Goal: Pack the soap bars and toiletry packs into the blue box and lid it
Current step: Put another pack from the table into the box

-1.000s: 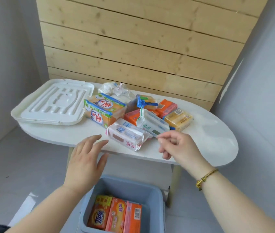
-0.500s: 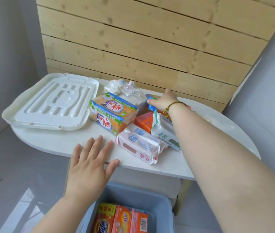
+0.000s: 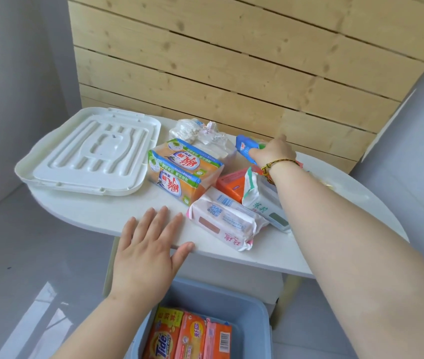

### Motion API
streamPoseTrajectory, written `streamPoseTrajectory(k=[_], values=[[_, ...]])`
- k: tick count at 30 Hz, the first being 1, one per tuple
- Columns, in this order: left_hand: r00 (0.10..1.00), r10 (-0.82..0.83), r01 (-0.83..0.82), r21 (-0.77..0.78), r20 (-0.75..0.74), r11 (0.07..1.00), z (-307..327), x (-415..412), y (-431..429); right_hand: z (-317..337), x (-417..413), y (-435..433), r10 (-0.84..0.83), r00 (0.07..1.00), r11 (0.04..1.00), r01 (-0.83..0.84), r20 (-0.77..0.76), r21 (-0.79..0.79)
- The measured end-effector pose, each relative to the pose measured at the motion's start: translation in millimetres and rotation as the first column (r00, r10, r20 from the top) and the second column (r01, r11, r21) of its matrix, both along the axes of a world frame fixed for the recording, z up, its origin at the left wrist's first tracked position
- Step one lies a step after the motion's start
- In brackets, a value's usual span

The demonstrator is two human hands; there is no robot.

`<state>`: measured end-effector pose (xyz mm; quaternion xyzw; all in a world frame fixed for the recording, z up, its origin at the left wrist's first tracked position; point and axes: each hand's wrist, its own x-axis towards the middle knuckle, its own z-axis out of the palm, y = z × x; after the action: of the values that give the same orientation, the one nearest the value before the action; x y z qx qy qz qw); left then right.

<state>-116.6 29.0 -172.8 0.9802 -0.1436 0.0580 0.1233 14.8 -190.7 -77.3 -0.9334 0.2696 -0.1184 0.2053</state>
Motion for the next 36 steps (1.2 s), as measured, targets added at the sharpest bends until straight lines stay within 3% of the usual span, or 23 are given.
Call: streamPoseTrajectory(k=[2, 5, 12, 15, 17, 21, 25, 31, 36], values=[[1.0, 0.014, -0.013, -0.055, 0.021, 0.998, -0.2, -0.4, -2.1, 12.6, -15.0, -3.2, 0.014, 0.997, 0.998, -0.018, 0.077, 0.052], [0.997, 0.015, -0.014, -0.018, 0.078, 1.0, -4.9, -0.5, -0.9, 28.0, -58.3, -10.0, 0.04, 0.978, 0.982, -0.076, 0.206, 0.172], [0.988, -0.056, 0.084, -0.205, 0.141, 0.975, -7.8, -39.7, -12.2, 10.3, -171.2, -5.8, 0.067, 0.904, 0.877, -0.255, 0.421, 0.408], [0.968, -0.134, 0.174, -0.18, 0.214, 0.968, -18.8, -59.7, -20.7, -7.1, -218.7, -5.3, 0.09, 0.898, 0.839, -0.301, 0.43, 0.453], [0.983, -0.141, 0.163, -0.196, 0.119, 0.967, -32.6, -68.6, -19.4, -24.4, -248.6, -5.3, 0.141, 0.898, 0.799, -0.351, 0.416, 0.487], [0.992, -0.127, 0.124, -0.213, 0.003, 0.969, -71.8, -76.1, -14.9, -61.7, -293.0, -2.7, 0.221, 0.927, 0.747, -0.36, 0.302, 0.559], [0.97, -0.177, 0.178, -0.008, -0.164, 0.984, -107.4, -73.8, -6.2, -103.5, -302.8, 1.8, 0.23, 0.958, 0.731, -0.285, 0.17, 0.62], [0.91, -0.083, 0.139, 0.11, -0.407, 0.984, -143.1, -77.5, -4.7, -176.1, -272.9, 6.4, 0.107, 0.987, 0.741, 0.0, -0.119, 0.672], [0.816, -0.161, 0.278, 0.132, -0.556, 0.951, -175.8, -88.2, -5.3, -234.3, -247.6, 13.5, -0.015, 0.921, 0.826, 0.232, -0.39, 0.514]])
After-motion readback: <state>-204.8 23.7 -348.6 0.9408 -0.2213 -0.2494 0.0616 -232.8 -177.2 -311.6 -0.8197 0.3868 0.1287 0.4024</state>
